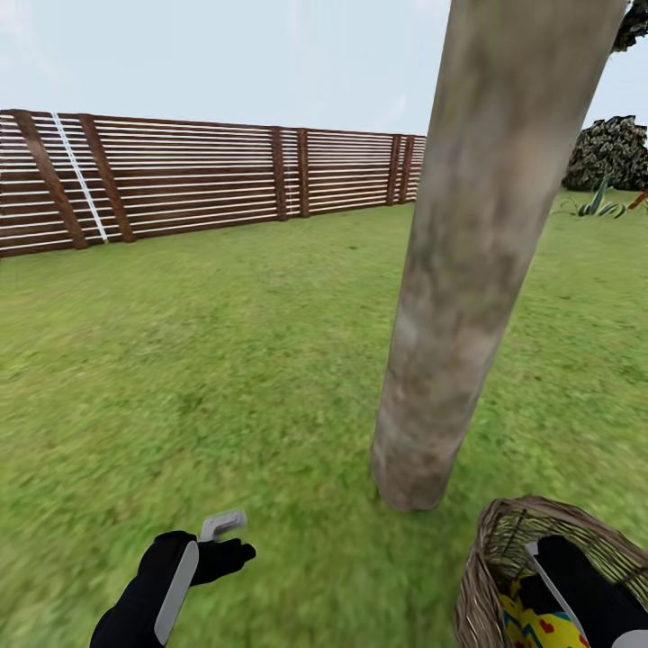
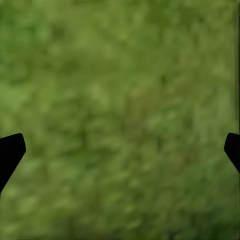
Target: Take the three Easter eggs out of the wicker basket on the lawn in the garden, then place them on the lawn next to a single tree (choose any tree) so that all three eggs are next to the same tree and none are left in the basket.
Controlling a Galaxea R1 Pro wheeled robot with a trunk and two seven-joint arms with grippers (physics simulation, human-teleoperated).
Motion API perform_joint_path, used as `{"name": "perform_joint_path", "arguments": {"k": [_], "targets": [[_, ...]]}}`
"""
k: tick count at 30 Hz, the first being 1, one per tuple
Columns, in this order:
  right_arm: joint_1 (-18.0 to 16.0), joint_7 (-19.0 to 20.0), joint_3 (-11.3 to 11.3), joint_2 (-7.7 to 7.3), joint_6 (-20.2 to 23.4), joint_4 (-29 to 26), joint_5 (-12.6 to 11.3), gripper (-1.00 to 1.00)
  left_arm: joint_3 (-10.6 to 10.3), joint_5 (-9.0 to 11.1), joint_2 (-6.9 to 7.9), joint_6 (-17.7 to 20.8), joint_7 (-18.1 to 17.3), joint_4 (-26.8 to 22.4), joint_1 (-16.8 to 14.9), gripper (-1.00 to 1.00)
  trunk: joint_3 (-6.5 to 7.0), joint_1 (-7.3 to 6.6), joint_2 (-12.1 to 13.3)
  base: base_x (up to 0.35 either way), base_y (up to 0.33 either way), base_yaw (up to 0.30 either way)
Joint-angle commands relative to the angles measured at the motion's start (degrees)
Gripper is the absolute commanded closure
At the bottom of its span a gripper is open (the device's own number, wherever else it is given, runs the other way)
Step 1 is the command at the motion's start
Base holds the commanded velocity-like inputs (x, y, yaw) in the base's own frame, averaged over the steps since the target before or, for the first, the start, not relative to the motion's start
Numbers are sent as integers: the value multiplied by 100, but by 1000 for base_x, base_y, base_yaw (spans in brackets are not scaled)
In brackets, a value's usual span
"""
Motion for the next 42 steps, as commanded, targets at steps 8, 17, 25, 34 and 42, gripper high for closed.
{"name": "perform_joint_path", "arguments": {"k": [8,17,25,34,42], "targets": [[-2,40,24,4,27,4,50,100,16,35,-6,37,14,-21,-3,-100,173,-22,9,0,0,0],[-2,40,33,13,26,109,58,100,17,35,-6,38,14,-28,-3,-100,372,-45,21,0,0,0],[-2,40,33,13,27,111,59,100,16,35,-6,38,14,-34,-3,-100,549,-65,32,0,0,0],[-2,40,31,12,26,111,51,100,16,36,-6,38,14,-40,-3,-100,740,-127,121,0,0,0],[-2,39,24,4,26,111,50,100,16,35,-6,38,14,-50,-3,-100,884,-303,442,0,0,0]]}}
